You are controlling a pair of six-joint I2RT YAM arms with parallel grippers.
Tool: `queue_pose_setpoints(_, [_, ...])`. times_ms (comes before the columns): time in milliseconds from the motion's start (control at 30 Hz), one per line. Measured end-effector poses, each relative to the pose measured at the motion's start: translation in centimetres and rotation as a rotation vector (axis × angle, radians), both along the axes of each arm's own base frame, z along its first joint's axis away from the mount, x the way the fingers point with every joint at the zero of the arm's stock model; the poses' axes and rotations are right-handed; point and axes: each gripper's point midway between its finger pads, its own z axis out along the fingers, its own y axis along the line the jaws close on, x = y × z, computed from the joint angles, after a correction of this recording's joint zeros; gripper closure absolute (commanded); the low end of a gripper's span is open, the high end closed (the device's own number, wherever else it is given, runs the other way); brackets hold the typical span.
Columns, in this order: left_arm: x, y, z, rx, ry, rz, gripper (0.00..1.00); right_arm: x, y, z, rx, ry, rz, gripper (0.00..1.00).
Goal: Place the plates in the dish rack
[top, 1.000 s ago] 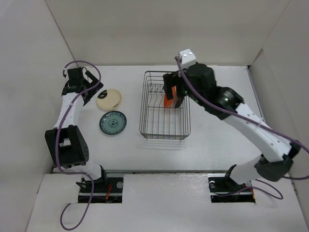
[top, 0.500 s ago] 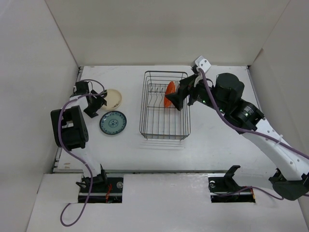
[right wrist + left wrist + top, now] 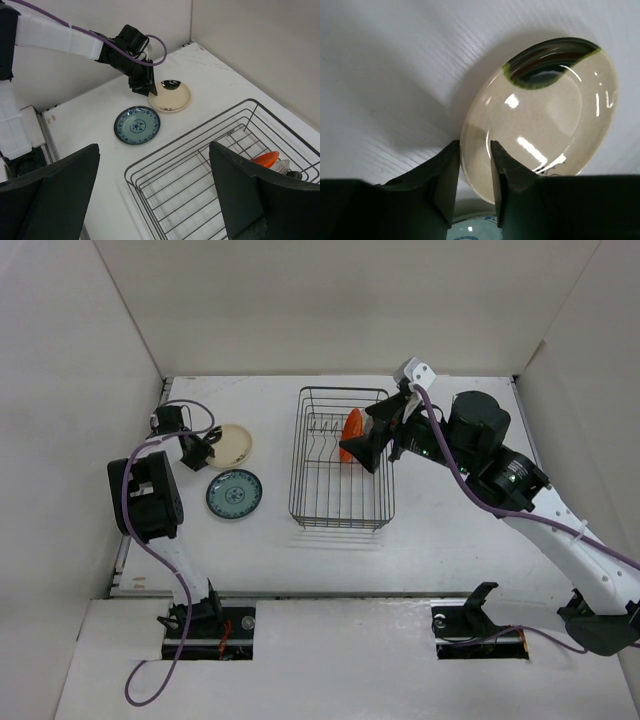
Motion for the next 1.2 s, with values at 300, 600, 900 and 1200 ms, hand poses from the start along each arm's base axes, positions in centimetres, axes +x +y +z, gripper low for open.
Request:
queue_pose_setpoints(300, [1.8, 0.1, -0.3, -0.03, -0.021, 0.011, 1.0, -0.1, 0.0, 0.0, 0.002, 0.002, 0.006, 0.06])
queue_pose_setpoints(600, [1.9, 0.0, 2.6, 0.003, -0.066, -0.018, 1.0, 3.0, 0.0, -1.7, 0.039, 0.078, -0.069, 0.06])
queue_pose_setpoints(900, [1.1, -5.6, 21.8, 0.096, -0.549, -0.217, 1.0, 6.9, -0.1, -2.8, 0.09, 0.119, -0.081, 0.06])
queue_pose_setpoints(1200, [-3.5, -15.5, 27.7, -0.067, -0.817, -0.575, 1.0, 15.7, 1.8, -6.2, 0.098, 0.2, -0.012, 0.07])
